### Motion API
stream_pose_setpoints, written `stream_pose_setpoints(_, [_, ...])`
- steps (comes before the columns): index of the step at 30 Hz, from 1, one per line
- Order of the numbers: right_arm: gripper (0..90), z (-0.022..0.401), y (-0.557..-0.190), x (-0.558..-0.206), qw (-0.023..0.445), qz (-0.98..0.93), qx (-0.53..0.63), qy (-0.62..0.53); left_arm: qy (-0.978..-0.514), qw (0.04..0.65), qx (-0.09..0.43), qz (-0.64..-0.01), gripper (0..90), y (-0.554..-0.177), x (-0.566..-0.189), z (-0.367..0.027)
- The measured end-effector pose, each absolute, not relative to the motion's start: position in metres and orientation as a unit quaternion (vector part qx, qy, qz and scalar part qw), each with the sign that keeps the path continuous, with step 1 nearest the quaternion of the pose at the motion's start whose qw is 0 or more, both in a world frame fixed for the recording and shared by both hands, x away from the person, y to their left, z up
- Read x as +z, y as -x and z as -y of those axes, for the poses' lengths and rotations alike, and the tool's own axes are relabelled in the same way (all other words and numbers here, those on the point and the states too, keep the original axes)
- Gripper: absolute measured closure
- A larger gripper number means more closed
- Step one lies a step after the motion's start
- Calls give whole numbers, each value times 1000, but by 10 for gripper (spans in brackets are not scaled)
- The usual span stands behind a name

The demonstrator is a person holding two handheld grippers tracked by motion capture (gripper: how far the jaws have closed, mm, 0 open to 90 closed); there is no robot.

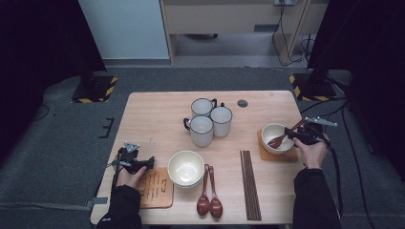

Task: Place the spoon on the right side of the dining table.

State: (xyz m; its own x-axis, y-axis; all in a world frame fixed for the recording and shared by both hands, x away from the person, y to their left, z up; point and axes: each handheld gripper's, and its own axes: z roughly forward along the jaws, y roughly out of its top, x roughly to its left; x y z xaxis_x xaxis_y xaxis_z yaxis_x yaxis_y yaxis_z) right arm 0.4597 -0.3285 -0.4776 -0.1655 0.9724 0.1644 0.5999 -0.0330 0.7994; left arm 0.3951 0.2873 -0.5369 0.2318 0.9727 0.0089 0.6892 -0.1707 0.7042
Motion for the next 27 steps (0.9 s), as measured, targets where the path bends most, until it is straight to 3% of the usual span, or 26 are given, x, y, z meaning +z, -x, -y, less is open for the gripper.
stream_pose_setpoints(10, [354, 328, -453, -480, 220, -655, 388, -609, -727, 296, 239, -572, 25, -395, -537, -287])
stream_pose_setpoints(27, [349, 325, -437, -461, 237, -658, 394, -596, -727, 296, 239, -572, 23, -395, -537, -287])
